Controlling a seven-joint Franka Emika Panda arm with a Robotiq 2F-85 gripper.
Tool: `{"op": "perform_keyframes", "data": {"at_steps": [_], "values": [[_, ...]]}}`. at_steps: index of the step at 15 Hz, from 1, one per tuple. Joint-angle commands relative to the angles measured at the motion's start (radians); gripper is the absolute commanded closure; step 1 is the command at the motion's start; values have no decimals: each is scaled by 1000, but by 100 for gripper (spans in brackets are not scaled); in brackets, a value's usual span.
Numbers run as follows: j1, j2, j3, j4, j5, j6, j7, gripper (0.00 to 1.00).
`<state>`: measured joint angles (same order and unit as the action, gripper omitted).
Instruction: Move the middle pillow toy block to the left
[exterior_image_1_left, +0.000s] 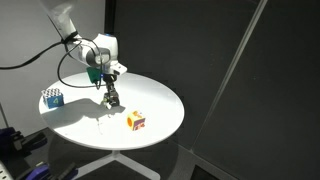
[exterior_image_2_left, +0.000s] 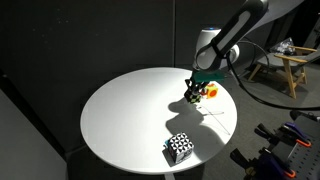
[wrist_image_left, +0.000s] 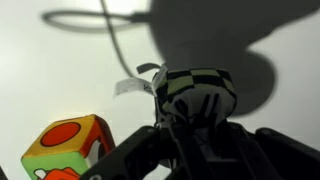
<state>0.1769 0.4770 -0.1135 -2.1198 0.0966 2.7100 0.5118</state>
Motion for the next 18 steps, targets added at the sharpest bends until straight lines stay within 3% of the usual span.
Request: {"op": "perform_keyframes", "data": {"at_steps": [1,3,4,11,12,18], "values": [[-6,2,-22,46,34,-63,98,92],[-12,0,-13,24,10,-35,76,92],[-14,0,-14,27,10,-38,80,71],[-12,4,-12,25,11,-37,80,71],[-12,4,-12,25,11,-37,80,92],[8,-22,-47,7,15,-49,221,93]]}}
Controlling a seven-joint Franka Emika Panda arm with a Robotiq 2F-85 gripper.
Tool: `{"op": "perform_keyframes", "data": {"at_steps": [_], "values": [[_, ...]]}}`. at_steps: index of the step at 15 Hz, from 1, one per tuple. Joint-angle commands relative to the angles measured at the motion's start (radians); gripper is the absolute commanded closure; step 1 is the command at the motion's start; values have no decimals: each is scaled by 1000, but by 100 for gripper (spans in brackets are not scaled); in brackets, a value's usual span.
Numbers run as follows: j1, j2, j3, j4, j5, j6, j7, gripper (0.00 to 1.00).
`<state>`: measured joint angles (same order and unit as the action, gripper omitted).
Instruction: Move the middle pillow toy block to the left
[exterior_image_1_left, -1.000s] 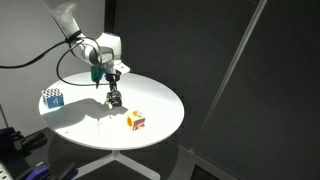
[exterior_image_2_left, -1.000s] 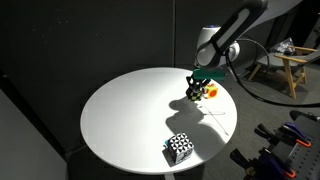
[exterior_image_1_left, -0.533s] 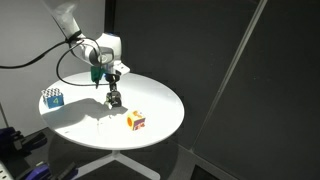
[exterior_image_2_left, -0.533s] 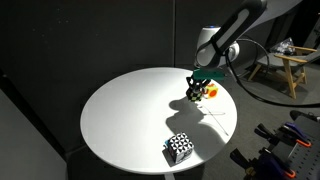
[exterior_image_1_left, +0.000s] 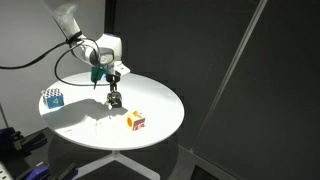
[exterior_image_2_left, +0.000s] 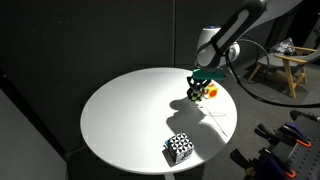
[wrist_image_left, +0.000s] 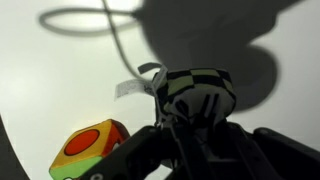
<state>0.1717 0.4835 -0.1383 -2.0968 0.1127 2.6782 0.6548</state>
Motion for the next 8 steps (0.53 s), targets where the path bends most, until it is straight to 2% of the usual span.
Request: {"op": "perform_keyframes", "data": {"at_steps": [1,8], "values": [[15,-34,-29,-18,-5,-30,108,93],[-6,-58,-60,-25,-18,-157,293,92]]}}
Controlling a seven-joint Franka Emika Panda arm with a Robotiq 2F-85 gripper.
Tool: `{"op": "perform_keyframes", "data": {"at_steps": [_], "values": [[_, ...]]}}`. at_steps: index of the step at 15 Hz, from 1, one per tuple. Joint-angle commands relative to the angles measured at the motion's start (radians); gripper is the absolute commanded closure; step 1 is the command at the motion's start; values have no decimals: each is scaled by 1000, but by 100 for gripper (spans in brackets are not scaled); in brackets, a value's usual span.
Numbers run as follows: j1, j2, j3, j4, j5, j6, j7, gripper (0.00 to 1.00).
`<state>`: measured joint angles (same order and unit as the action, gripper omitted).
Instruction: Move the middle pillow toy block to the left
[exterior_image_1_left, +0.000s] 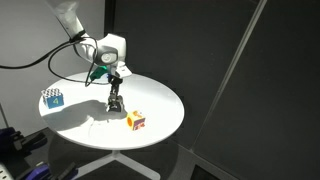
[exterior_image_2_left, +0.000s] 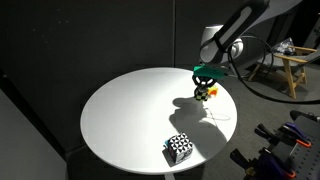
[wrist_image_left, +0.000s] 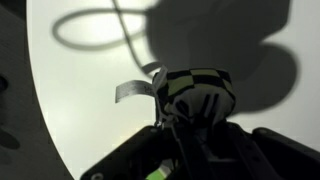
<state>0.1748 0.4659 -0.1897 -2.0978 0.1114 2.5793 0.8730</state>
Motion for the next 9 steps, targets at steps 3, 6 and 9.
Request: {"op": "perform_keyframes", "data": {"at_steps": [3,6,9], "values": [[-31,-41,-7,-30,-16,-80,105,92],[-53,-32,-5,-29,-14,-99,120,92],[-76,-29,-4,-43,-11,-95,113,92]]}}
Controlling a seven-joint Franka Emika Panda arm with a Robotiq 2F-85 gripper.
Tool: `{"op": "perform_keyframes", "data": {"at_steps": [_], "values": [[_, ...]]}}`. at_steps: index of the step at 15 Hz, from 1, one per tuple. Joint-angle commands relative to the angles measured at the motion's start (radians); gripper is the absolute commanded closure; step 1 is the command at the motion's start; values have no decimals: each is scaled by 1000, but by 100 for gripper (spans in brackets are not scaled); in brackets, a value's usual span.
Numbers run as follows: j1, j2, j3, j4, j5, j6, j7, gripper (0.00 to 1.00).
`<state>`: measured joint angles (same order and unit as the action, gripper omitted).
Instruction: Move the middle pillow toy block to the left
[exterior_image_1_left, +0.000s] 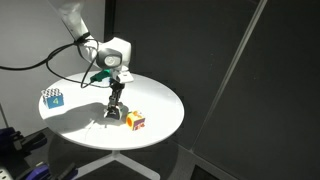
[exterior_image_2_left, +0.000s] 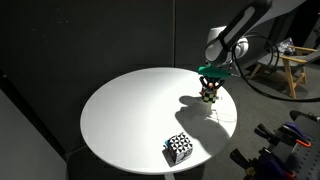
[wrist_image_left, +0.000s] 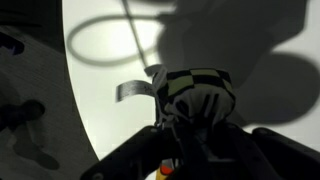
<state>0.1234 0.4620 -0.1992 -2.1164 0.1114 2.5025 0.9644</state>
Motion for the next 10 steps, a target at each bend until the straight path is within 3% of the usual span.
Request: {"op": "perform_keyframes", "data": {"at_steps": [1,10], "values": [[-33,-28,5,-36,-11,-5,15,92],[-88,-19,-10,-88,-11,45,-7,92]]}}
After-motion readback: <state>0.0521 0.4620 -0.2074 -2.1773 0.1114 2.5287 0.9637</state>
